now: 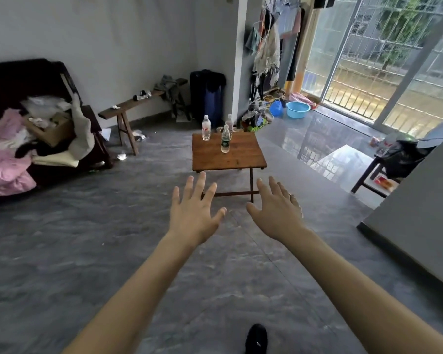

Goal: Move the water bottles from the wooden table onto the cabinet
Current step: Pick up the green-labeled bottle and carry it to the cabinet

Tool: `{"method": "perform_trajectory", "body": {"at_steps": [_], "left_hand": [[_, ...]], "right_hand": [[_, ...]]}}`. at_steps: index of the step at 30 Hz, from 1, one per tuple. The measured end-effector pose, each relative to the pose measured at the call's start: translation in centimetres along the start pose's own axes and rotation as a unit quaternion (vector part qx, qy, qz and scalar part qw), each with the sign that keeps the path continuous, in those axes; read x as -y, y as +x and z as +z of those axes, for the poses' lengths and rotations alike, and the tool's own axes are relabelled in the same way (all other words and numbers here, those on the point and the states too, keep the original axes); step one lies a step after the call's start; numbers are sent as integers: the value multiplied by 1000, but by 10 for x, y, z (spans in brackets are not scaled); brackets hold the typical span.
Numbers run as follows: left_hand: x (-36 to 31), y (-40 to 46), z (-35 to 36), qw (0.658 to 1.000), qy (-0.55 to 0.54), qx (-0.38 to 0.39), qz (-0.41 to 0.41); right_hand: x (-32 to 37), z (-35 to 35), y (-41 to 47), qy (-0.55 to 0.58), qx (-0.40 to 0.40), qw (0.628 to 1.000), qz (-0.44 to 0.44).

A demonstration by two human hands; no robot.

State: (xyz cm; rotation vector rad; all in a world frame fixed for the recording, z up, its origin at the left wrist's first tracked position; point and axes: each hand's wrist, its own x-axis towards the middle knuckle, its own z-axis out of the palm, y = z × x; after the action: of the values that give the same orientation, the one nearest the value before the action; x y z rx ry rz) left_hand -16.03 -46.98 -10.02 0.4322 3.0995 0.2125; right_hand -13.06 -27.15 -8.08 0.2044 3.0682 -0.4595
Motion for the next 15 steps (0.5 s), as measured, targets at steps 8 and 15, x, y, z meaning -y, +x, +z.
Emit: {"method": "perform_trajectory", "body": {"at_steps": [8,15], "left_hand": [[-44,118,0,1000,22,10,-10],[-76,205,-3,999,21,17,-30]], "right_hand": [[-61,-23,116,31,9,999,-30],[-93,-45,202,37,19,998,-50]]}}
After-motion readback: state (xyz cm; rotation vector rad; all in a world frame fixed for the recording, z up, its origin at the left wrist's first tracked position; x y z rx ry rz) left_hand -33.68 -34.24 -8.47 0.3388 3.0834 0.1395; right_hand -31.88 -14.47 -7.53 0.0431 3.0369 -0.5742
